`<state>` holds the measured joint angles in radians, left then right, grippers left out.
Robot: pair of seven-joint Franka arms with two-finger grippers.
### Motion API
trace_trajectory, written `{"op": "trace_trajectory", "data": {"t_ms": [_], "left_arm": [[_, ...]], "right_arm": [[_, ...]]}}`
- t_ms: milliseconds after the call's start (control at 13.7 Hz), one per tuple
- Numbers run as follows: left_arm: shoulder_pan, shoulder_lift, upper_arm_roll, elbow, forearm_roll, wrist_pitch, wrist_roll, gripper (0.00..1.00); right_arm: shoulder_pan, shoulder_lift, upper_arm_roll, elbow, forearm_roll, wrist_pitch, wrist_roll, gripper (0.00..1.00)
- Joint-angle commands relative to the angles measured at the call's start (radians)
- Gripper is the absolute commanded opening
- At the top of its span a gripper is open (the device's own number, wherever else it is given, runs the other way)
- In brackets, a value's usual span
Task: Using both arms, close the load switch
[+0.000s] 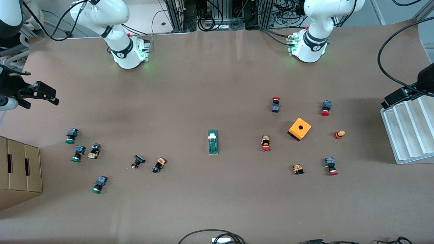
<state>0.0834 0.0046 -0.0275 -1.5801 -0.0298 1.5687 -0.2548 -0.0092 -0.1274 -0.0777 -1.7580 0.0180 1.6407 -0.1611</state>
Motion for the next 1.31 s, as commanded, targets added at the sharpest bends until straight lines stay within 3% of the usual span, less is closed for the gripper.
{"op": "trace_trajectory", "data": {"t_ms": [0, 365, 657, 1241], "left_arm": [[0.003, -0.024, 0.000, -0.018, 0.001, 0.010, 0.016, 1.00], [0.004, -0.020, 0.000, 0.000, 0.001, -0.036, 0.022, 1.00], [0.007, -0.017, 0.004, 0.003, 0.002, -0.045, 0.152, 1.00], [0.001, -0.006, -0.002, 0.017, 0.045, -0.081, 0.160, 1.00]], "right_arm": [[0.005, 0.009, -0.002, 0.020, -0.021, -0.009, -0.014, 1.00], [0.005, 0.015, -0.004, 0.023, -0.021, -0.001, -0.023, 1.00], [0.005, 0.015, -0.005, 0.023, -0.033, -0.007, -0.026, 1.00], [0.005, 0.028, -0.005, 0.037, -0.041, 0.005, -0.027, 1.00]]}}
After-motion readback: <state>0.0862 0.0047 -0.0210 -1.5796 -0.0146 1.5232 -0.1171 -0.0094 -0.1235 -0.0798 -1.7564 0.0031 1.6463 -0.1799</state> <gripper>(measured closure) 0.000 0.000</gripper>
